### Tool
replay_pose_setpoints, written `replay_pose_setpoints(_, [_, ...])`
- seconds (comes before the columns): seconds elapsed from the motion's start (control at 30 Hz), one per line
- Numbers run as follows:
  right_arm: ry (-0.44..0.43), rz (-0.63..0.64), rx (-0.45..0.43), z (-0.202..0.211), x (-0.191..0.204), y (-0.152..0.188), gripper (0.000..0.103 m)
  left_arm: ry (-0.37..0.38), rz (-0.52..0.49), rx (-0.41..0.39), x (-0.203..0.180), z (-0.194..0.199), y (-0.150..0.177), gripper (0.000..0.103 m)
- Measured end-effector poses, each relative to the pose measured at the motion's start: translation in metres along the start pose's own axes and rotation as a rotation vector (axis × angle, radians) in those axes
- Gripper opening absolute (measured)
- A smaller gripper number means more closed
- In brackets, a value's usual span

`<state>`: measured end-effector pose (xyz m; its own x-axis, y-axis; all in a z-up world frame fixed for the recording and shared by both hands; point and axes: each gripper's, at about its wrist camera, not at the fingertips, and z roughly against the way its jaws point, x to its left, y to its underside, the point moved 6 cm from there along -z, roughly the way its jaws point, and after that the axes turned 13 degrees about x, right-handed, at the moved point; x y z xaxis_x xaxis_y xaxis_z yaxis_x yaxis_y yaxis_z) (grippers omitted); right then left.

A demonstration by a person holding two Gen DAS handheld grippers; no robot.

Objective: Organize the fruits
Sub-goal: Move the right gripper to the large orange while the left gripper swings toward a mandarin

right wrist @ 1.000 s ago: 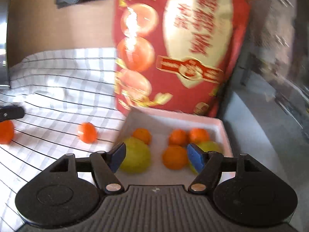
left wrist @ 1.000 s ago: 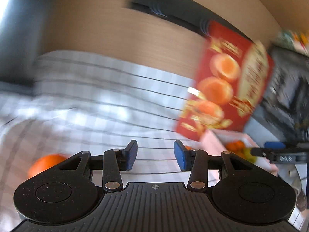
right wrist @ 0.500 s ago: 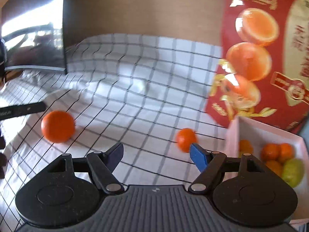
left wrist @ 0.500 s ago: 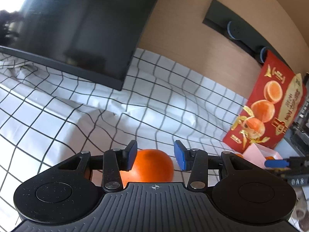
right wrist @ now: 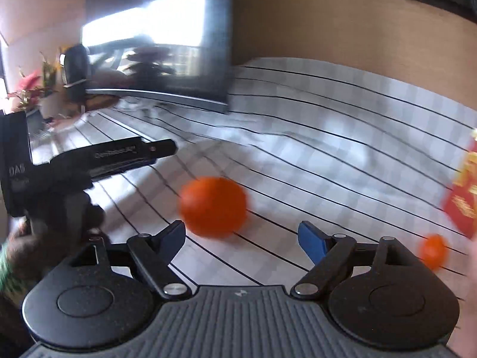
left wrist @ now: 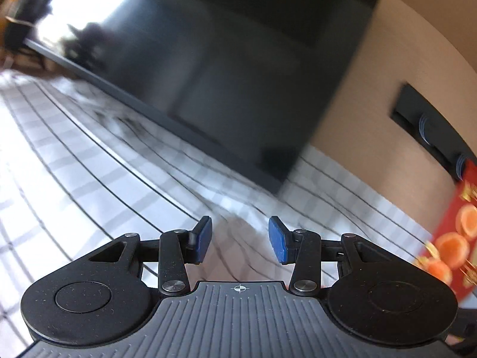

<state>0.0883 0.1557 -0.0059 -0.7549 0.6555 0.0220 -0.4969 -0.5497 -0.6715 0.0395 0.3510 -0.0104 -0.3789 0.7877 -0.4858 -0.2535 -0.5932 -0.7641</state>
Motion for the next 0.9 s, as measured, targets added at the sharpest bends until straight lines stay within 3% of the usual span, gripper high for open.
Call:
replay_pose_setpoints(0.07, [-0.006, 0.017, -0.008, -0.016, 0.017, -0.011, 0.085, -0.027, 0.029, -0.026, 0.007, 0.005, -0.003, 0.046])
replay_pose_setpoints(0.23, [0.082, 0.003, 0.031, -0.062, 0.028, -0.031, 0.085, -0.043, 0.059, -0.064, 0.011, 0.010, -0.007, 0.046])
replay_pose_setpoints(0.5, [-0.031, -0.177, 0.161, -0.113, 0.007, -0.034, 0.087, -0.033, -0.028, -0.063, -0.006, 0.011, -0.004, 0.046])
replay_pose_setpoints(0.63, [-0.001, -0.118, 0.144, -0.098, 0.011, -0.027, 0.082, -0.012, -0.005, -0.045, -0.001, 0.008, -0.003, 0.046])
replay_pose_setpoints(0.77, [0.003, -0.048, 0.143, -0.062, 0.003, 0.000, 0.082, 0.060, 0.017, 0.002, -0.001, 0.004, 0.000, 0.046])
replay_pose_setpoints(0.9, [-0.026, -0.041, 0.150, -0.003, -0.021, 0.047, 0.082, 0.140, -0.071, 0.053, -0.025, -0.002, 0.009, 0.046])
